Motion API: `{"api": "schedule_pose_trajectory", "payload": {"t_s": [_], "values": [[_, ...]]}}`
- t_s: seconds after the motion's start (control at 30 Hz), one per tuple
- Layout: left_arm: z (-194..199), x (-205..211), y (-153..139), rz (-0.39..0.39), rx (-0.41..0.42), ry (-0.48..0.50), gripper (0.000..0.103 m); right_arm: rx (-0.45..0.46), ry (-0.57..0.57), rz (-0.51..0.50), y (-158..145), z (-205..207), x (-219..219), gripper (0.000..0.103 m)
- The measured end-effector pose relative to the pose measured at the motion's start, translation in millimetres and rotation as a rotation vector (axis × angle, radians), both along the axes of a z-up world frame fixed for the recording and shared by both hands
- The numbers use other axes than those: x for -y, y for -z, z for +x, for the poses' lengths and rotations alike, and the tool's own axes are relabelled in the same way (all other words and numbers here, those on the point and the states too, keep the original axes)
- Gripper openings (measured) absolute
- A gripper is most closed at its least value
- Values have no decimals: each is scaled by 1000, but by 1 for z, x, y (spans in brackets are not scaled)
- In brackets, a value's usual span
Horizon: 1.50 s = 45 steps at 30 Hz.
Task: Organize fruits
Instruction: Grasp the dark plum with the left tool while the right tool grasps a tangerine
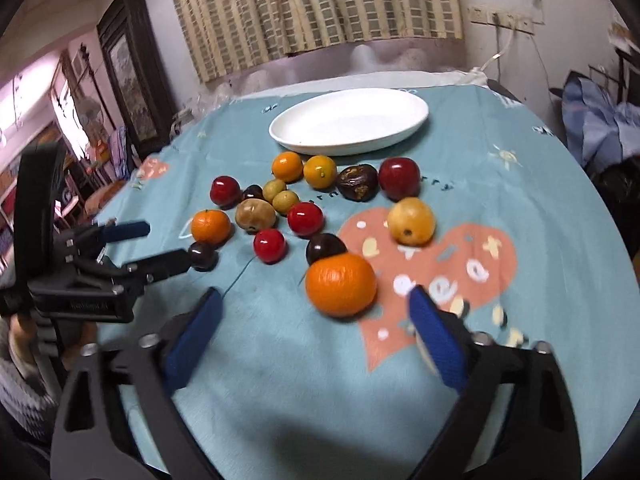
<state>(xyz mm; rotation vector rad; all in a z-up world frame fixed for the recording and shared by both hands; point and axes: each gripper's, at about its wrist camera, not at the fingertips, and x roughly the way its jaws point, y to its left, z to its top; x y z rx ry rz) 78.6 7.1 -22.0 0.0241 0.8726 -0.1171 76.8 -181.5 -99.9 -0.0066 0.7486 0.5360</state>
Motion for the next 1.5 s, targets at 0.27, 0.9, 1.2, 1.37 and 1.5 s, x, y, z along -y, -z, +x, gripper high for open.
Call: {"api": "schedule_pose_trajectory", "payload": {"t_s": [0.27,0.9,1.2,1.37,1.5], "values": [[25,-13,33,-94,-109,6,101,-106,9,-2,20,31,2,72],[29,9,46,53,-138,87,101,-210,8,109,29,44,15,52],[25,13,42,44,-113,121,98,-208,8,103,29,44,15,52],[25,8,38,-8,-100,131,74,-215,6,121,30,45,16,52],[25,7,38,11,-96,139,65,-220,5,135,30,46,18,52]]}}
